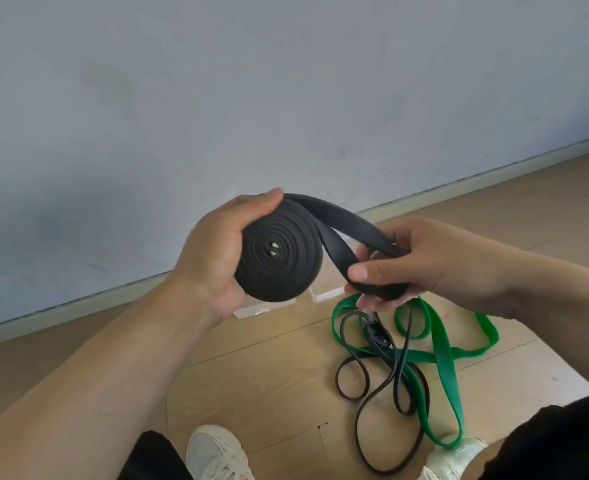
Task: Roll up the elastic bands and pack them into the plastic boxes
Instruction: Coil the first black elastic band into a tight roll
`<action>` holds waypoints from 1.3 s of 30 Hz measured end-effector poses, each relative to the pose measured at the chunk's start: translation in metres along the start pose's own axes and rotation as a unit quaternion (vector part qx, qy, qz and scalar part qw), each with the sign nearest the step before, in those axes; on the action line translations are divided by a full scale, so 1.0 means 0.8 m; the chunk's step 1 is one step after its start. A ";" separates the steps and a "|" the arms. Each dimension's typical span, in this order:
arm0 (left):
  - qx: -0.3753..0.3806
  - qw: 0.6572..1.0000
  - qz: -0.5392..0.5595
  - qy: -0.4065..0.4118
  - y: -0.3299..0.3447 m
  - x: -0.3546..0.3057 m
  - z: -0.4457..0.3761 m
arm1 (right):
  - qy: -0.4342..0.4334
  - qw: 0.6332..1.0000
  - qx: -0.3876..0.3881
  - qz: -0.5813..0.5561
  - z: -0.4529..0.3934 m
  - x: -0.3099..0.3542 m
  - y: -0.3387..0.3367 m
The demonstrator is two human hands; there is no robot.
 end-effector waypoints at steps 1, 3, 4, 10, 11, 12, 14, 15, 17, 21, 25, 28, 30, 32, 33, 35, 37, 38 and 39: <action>-0.016 1.000 0.013 0.003 -0.003 -0.003 -0.001 | 0.001 0.999 -0.008 -0.031 -0.002 -0.001 -0.001; -0.055 0.998 0.034 0.009 -0.010 -0.006 -0.005 | 0.003 0.992 -0.033 -0.118 -0.006 -0.002 -0.007; -0.076 0.996 0.040 0.010 -0.013 -0.006 -0.007 | 0.000 0.984 -0.039 -0.175 -0.007 -0.002 -0.010; -0.115 0.991 0.059 0.019 -0.018 -0.004 -0.010 | -0.053 0.924 -0.045 -0.377 -0.010 0.004 -0.026; -0.108 0.992 0.058 0.022 -0.017 -0.002 -0.009 | -0.040 0.922 -0.083 -0.376 -0.011 0.003 -0.025; -0.099 0.993 0.055 0.028 -0.015 0.000 -0.009 | -0.019 0.925 -0.115 -0.361 -0.013 0.003 -0.022; -0.070 0.995 0.044 0.048 -0.012 0.004 -0.007 | 0.034 0.945 -0.171 -0.277 -0.018 -0.005 -0.015; -0.055 0.996 0.036 0.064 -0.011 0.006 -0.006 | 0.055 0.956 -0.204 -0.203 -0.022 -0.010 -0.013; -0.025 0.995 0.030 0.096 -0.008 0.005 -0.001 | 0.086 0.962 -0.257 -0.012 -0.027 -0.014 -0.012; -0.018 0.993 0.028 0.118 -0.010 0.001 -0.001 | 0.041 0.969 -0.220 0.108 -0.027 -0.016 -0.008; -0.074 0.993 0.040 0.087 -0.022 0.000 -0.010 | -0.025 0.991 -0.104 -0.084 -0.022 -0.004 0.004; -0.096 0.992 0.042 0.068 -0.024 -0.002 -0.013 | -0.041 0.981 -0.124 -0.144 -0.019 0.002 0.006; -0.110 0.991 0.051 0.052 -0.024 -0.005 -0.012 | -0.057 0.980 -0.128 -0.139 -0.016 0.008 0.003; -0.113 0.992 0.048 0.039 -0.026 -0.007 -0.013 | -0.060 0.979 -0.138 -0.139 -0.013 0.012 -0.006; -0.112 0.993 0.035 0.033 -0.027 -0.007 -0.014 | -0.056 0.977 -0.153 -0.137 -0.013 0.012 -0.015; -0.105 0.994 -0.019 0.036 -0.031 -0.005 -0.014 | -0.050 0.973 -0.182 -0.129 -0.009 0.012 -0.040; -0.083 0.989 -0.102 0.061 -0.033 0.000 -0.015 | -0.048 0.969 -0.209 -0.123 -0.001 0.010 -0.067; -0.069 0.986 -0.131 0.072 -0.033 0.001 -0.015 | -0.045 0.966 -0.219 -0.128 0.004 0.009 -0.078; -0.061 0.985 -0.142 0.075 -0.033 0.002 -0.014 | -0.040 0.966 -0.218 -0.131 0.009 0.007 -0.085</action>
Point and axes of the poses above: each hand's wrist, its own z-axis away from the middle knuckle, its own y-axis out of the palm, x = y × z, the point moved 2 cm from there along -z, towards the middle knuckle, and after that the axes turned 12 degrees about z, right-handed, at the moved point
